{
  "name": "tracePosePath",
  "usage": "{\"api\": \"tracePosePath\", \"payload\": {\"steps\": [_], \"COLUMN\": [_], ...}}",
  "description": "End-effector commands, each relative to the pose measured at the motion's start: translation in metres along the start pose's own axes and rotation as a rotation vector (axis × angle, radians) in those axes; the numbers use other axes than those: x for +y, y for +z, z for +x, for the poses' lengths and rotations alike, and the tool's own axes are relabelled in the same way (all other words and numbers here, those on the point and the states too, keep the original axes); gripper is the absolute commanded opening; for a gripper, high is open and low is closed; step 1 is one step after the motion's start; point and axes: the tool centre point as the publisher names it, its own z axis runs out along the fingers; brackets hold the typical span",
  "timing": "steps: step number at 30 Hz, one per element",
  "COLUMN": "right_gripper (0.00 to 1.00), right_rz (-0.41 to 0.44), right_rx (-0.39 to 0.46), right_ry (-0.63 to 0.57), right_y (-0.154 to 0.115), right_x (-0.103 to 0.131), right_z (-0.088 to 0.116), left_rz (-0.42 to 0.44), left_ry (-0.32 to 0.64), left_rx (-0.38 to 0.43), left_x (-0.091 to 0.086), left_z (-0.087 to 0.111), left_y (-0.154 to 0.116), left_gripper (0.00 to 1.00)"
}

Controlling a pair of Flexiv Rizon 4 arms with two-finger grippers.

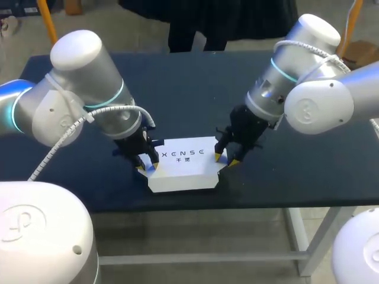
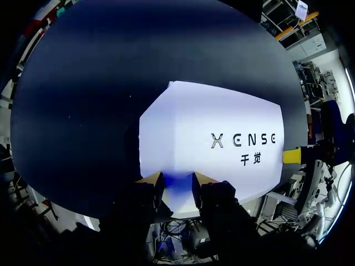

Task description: Assemble the packaging by folding the flat box into shape, placing the metal phone stand inside, and closing the box properly

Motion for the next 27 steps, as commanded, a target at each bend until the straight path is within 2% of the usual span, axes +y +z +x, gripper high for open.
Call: {"api": "tracePosePath", "payload": {"steps": [1,10,15,19,27], "right_gripper": [0.48,0.43,0.47,0.5,0.55], "right_rz": [0.007,0.007,0.019,0.05,0.031], "right_rx": [0.0,0.0,-0.001,-0.007,-0.006], "right_ry": [-0.001,-0.001,-0.002,0.02,0.064], "right_y": [0.001,0.001,0.002,0.004,-0.008], "right_x": [0.001,0.001,0.001,0.002,-0.007], "right_z": [0.003,0.003,0.002,-0.008,-0.024], "left_rz": [0.002,0.002,0.002,0.002,0.002], "left_ry": [0.0,0.0,0.0,0.0,0.0], "left_rx": [-0.003,-0.003,-0.003,-0.003,-0.003], "left_x": [0.001,0.001,0.001,0.001,0.001], "left_z": [0.0,0.0,0.0,0.0,0.0], "left_y": [0.007,0.007,0.007,0.007,0.007], "left_gripper": [0.38,0.4,0.4,0.4,0.4]}}
